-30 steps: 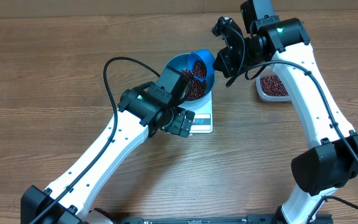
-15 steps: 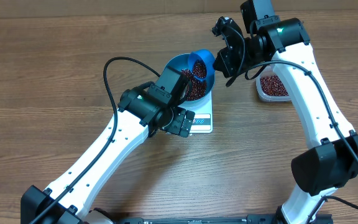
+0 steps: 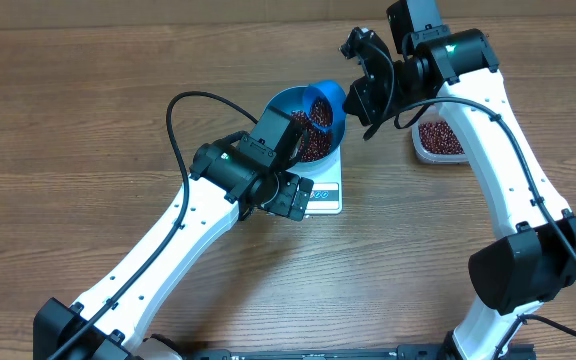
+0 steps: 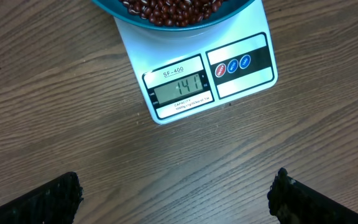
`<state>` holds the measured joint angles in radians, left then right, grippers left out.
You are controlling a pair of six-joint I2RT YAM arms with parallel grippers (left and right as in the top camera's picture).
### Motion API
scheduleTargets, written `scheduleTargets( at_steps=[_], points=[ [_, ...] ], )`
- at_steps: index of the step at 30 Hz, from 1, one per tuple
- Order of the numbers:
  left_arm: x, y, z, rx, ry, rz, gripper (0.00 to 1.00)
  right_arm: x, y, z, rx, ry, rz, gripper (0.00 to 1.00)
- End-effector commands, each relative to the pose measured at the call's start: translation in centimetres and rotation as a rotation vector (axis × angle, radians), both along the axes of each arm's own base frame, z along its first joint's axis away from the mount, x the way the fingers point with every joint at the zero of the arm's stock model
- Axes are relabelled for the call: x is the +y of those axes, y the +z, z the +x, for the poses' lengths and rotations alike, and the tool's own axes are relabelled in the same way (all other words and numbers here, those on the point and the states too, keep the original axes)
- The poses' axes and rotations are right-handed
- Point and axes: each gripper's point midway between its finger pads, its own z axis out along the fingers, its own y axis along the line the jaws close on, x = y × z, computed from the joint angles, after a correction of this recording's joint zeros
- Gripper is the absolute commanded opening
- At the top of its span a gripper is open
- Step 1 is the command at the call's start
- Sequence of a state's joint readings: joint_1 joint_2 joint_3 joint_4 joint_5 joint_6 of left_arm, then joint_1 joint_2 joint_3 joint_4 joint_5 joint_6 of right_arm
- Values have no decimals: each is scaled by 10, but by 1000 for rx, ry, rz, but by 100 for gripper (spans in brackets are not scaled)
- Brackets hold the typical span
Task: Scoop item into bowl and weigh 150g on scale
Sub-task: 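Keep tilting the scoop to trickle more beans into the bowl, then shake the scoop gently over the bowl until scale reads 150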
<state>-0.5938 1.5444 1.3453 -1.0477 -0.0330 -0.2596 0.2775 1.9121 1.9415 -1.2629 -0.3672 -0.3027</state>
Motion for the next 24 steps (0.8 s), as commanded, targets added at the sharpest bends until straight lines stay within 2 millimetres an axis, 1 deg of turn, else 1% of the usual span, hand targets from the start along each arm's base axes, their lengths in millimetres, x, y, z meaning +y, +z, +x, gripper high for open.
scheduleTargets(
  at_steps=[1,2,5,8,24],
  points=[
    [0,10,0,-22,4,-24,100,6,26,-15,-96,158,-7,4],
    [0,10,0,-22,4,-24,100,5,24,-16,-102,175,-23,4],
    [0,10,0,-22,4,-24,99,2,26,-5,-127,118,-38,4],
    [0,10,0,-22,4,-24,100,4,30,2,-142,82,-20,4],
    [0,10,0,-22,4,-24,100,4,30,3,-145,81,-19,4]
  ],
)
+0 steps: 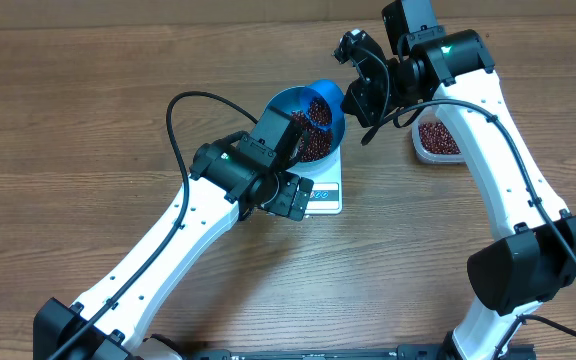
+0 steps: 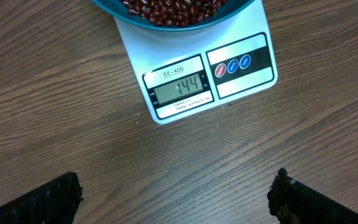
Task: Scoop item into bowl and weigh 150g on scale
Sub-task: 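Shake the scoop gently over the bowl until scale reads 150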
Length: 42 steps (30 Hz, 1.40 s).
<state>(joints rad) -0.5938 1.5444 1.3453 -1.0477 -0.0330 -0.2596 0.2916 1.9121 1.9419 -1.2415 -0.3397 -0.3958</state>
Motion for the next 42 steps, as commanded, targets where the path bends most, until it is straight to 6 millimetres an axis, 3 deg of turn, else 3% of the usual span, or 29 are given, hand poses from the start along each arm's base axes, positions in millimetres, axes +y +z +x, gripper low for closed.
scheduleTargets(
  at_steps=[1,16,21,27,42],
  points=[
    [0,10,0,-22,4,-24,100,1,30,-1,-74,1,25,4],
    [0,10,0,-22,4,-24,100,2,30,-1,-61,-23,38,4],
    [0,10,0,-22,4,-24,100,9,29,-14,-62,102,43,4],
    [0,10,0,-22,4,-24,99,3,35,9,-81,-74,60,4],
    [0,10,0,-22,4,-24,100,4,34,7,-76,-72,57,4]
  ],
)
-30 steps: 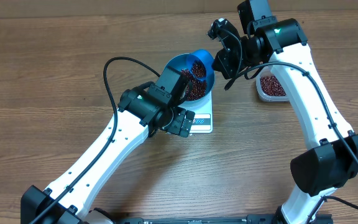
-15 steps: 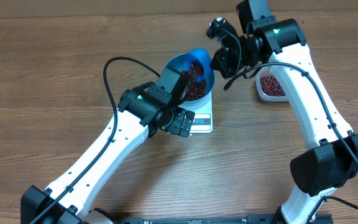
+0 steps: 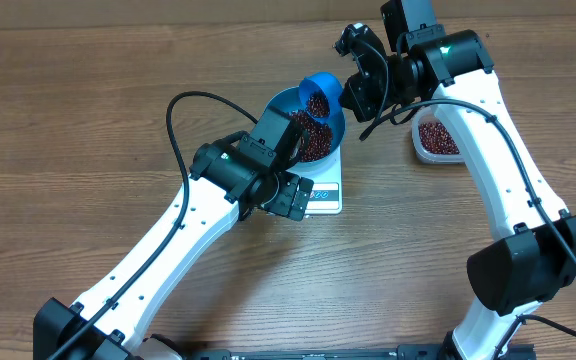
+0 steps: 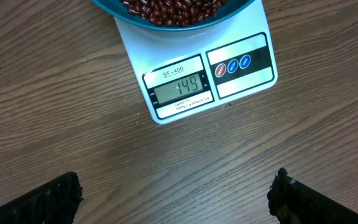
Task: Scoop item into bowl and weigh 150g on scale
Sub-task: 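Shake the scoop gently over the bowl until scale reads 150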
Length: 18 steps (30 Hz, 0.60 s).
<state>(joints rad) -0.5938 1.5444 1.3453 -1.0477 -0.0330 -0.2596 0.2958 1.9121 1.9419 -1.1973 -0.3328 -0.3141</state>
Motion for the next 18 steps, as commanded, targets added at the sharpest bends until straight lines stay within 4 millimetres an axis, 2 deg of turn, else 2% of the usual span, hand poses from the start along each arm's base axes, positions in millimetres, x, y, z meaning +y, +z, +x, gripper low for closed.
scheduleTargets(
  at_steps=[1,18],
  points=[
    [0,10,0,-22,4,-24,100,0,30,-2,-67,-4,25,4],
    [0,10,0,-22,4,-24,99,0,29,-4,-58,-4,22,4]
  ],
)
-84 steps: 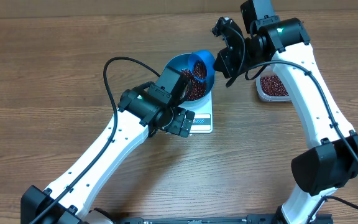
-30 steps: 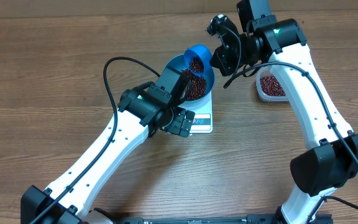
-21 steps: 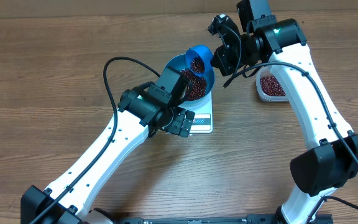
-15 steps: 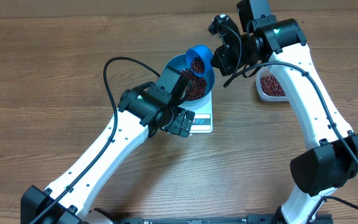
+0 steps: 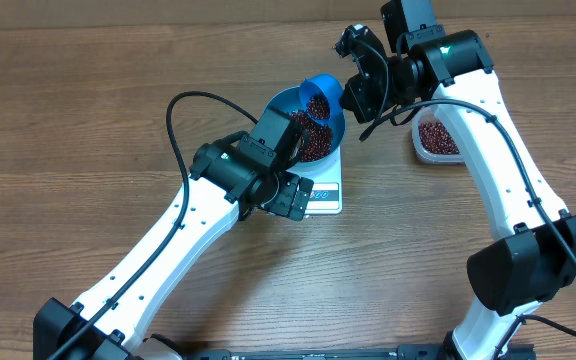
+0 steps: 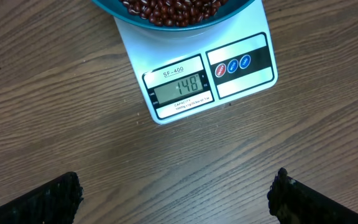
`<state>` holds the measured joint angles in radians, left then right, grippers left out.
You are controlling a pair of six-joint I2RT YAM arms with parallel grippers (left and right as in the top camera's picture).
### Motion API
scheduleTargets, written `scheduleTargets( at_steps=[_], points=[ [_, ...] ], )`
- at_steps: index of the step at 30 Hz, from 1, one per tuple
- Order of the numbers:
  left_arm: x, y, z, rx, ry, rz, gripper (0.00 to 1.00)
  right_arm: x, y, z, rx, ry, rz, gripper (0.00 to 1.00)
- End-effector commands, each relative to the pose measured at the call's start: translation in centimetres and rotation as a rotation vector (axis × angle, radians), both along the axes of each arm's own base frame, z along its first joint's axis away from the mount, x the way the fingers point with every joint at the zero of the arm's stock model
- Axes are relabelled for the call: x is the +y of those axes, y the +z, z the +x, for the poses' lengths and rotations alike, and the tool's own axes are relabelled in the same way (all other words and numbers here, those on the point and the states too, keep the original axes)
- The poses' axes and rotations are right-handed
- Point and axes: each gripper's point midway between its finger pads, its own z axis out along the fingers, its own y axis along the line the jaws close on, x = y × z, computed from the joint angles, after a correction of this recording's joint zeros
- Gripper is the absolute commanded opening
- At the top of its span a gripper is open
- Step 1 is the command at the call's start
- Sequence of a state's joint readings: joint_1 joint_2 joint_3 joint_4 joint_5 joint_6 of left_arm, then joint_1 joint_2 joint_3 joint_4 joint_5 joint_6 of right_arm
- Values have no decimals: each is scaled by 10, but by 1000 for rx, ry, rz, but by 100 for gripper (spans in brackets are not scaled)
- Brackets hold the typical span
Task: Scoop item into bowl and weigh 150g on scale
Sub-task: 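Shake the scoop gently over the bowl until scale reads 150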
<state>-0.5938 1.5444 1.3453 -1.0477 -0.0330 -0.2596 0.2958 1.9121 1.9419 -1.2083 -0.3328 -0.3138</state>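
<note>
A blue bowl (image 5: pixel 290 105) of red beans (image 5: pixel 313 145) stands on the white scale (image 5: pixel 328 192). In the left wrist view the scale (image 6: pixel 241 84) shows 148 on its display (image 6: pixel 182 87), below the bowl's underside (image 6: pixel 166 29). My right gripper (image 5: pixel 353 88) is shut on a blue scoop (image 5: pixel 317 93) holding beans, tilted over the bowl's far right rim. Open wide, my left gripper (image 6: pixel 176 183) hovers over bare wood in front of the scale, holding nothing; one finger (image 6: pixel 55 199) shows at each lower corner.
A clear container (image 5: pixel 436 138) of red beans sits to the right of the scale, beside the right arm. A black cable (image 5: pixel 173 120) loops from the left arm over the table to the left of the bowl.
The scale reading has dropped from 149 to 148. Neither arm nor the scoop has visibly moved.
The scale read 141 with the scoop at the bowl's right rim. It then read 144, then 149 with the scoop tilted further over the bowl, and now 148. My left gripper stayed open in front of the scale throughout.
</note>
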Motion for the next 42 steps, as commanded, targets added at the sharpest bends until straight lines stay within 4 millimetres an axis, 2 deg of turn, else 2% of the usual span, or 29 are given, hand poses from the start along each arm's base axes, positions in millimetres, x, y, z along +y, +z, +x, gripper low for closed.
scheduleTargets(
  at_steps=[1,13,18,42],
  points=[
    [0,10,0,-22,4,-24,100,0,30,-2,-69,-4,25,4],
    [0,10,0,-22,4,-24,100,0,29,-2,-65,-3,25,4],
    [0,10,0,-22,4,-24,100,5,28,-14,-60,101,26,4],
    [0,10,0,-22,4,-24,99,6,29,-11,-53,62,42,4]
  ],
)
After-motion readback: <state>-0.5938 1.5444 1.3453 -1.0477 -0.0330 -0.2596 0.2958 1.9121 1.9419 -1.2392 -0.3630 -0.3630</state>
